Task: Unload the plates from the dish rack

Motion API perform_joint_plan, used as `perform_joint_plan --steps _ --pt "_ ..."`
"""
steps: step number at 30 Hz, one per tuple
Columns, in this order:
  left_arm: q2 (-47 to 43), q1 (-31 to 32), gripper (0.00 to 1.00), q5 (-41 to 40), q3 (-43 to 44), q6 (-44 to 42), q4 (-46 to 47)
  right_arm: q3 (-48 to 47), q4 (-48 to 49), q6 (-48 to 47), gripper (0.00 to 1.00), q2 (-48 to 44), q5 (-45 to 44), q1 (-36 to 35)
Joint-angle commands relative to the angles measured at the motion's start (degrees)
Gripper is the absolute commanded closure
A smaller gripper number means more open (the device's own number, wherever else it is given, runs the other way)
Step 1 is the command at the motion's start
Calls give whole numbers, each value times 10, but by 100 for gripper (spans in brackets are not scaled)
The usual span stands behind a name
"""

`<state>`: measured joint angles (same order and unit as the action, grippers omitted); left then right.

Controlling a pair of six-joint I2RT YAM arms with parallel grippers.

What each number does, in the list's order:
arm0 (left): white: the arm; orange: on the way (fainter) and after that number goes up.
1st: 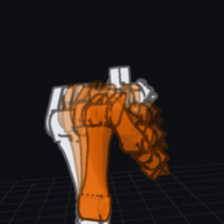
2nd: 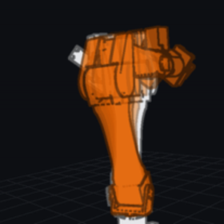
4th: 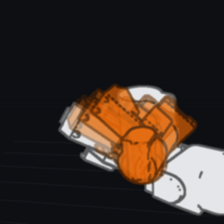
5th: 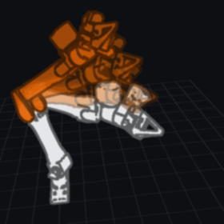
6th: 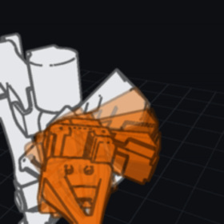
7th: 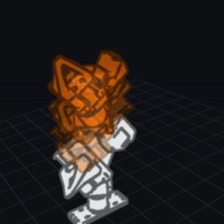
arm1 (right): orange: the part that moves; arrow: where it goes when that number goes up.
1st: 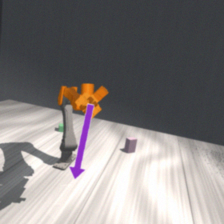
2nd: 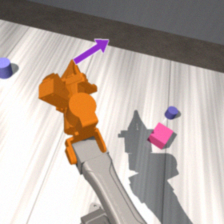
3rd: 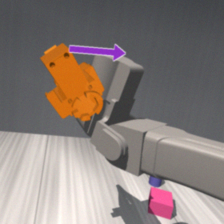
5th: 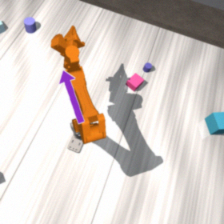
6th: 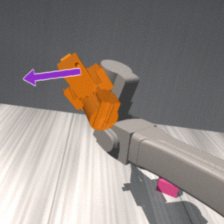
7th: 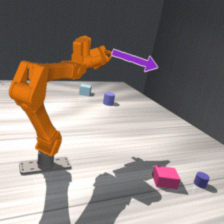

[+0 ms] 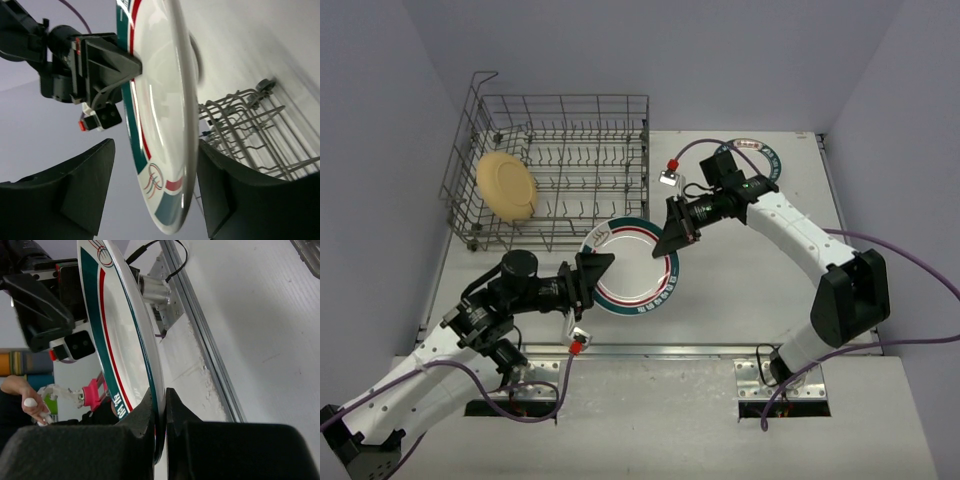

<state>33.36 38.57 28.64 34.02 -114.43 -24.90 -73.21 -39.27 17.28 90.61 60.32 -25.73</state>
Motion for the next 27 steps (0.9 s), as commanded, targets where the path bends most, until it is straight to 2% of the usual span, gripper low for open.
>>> perform_joint_plan --steps 1,2,8,11,15,19,21,24,27 --pt "-11 1 6 22 5 -95 59 -13 15 -11 100 -26 23 22" --pt "-15 1 0 20 2 -91 62 -12 17 -8 100 -27 25 36" --pt "-24 1 0 -2 9 -45 71 -30 28 23 100 -11 69 158" --pt "-27 1 0 -21 18 -3 71 -47 47 47 100 6 79 242" --pt "-27 1 0 -56 25 64 98 -85 55 67 100 51 34 335" --pt "12 1 0 -129 71 191 167 -132 71 93 100 94 -147 404" --pt "52 1 0 -192 110 290 173 -161 72 103 100 125 -187 420" --pt "132 1 0 -346 227 481 175 -195 83 123 100 160 -269 432" --pt "200 1 0 -436 317 601 135 -206 118 142 100 182 -302 432"
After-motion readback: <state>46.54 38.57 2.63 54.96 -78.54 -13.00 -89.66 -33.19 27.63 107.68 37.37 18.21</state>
